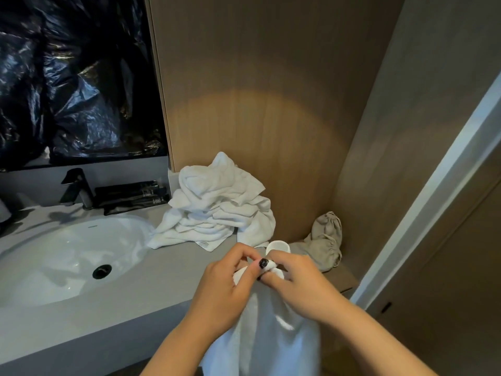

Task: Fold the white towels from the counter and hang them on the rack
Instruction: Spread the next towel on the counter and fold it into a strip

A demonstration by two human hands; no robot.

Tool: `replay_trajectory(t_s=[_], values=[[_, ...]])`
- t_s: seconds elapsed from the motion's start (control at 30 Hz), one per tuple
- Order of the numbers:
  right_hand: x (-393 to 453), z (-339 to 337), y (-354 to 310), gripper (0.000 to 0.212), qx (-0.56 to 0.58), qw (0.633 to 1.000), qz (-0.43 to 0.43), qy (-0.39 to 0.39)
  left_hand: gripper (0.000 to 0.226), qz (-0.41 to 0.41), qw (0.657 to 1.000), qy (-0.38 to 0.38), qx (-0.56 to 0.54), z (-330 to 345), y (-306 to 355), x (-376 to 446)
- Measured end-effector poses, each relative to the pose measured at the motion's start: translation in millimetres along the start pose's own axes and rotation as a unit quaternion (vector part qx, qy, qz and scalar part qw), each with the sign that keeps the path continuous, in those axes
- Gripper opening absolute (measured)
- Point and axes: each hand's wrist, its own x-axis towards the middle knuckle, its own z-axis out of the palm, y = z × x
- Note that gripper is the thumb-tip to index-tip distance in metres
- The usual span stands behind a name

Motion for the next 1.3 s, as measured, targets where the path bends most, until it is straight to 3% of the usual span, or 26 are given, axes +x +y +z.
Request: replay_trajectory(t_s=[0.13, 0.33, 0.43, 0.6, 0.7, 0.83, 0.9, 0.97, 1.07, 1.2, 1.3], values=[[7, -4, 1, 0.018, 0.03, 0.999, 0.0, 0.032, 0.006, -0.041, 0.999, -0.006, -0.019, -6, -13, -4], [15, -37, 15, 0.029, 0.036, 0.988, 0.03, 0.146, 0.007, -0.079, 0.995, -0.057, -0.028, 4, -31, -17], [12, -57, 22, 0.034, 0.066, 0.969, 0.075, 0.226, 0.008, -0.098, 0.992, -0.068, -0.028, 11, -40, -21], [3, -83, 40, 0.026, 0.089, 0.934, 0.137, 0.318, 0.023, -0.149, 0.987, -0.033, -0.052, 18, -47, -19], [-1, -81, 40, 0.009, 0.05, 0.959, 0.132, 0.245, 0.023, -0.127, 0.99, -0.017, -0.051, 20, -43, -12], [-6, -50, 34, 0.073, -0.017, 0.996, 0.073, 0.04, 0.012, -0.085, 0.994, -0.065, -0.027, 23, -34, 0], [-2, -27, 34, 0.084, -0.045, 0.997, 0.038, -0.04, 0.014, -0.058, 0.992, -0.112, -0.009, 23, -30, 6], [3, -13, 33, 0.07, -0.061, 0.994, 0.018, -0.094, 0.013, -0.043, 0.989, -0.14, 0.009, 23, -28, 9], [9, -8, 32, 0.014, -0.07, 0.992, -0.01, -0.102, 0.003, -0.042, 0.991, -0.127, 0.02, 17, -28, 9], [11, -4, 38, 0.015, -0.06, 0.996, 0.015, -0.062, 0.01, -0.075, 0.993, -0.086, 0.019, 9, -33, 6], [14, -10, 45, 0.011, -0.026, 0.999, 0.047, -0.006, 0.011, -0.115, 0.983, -0.109, 0.097, 3, -44, 5]])
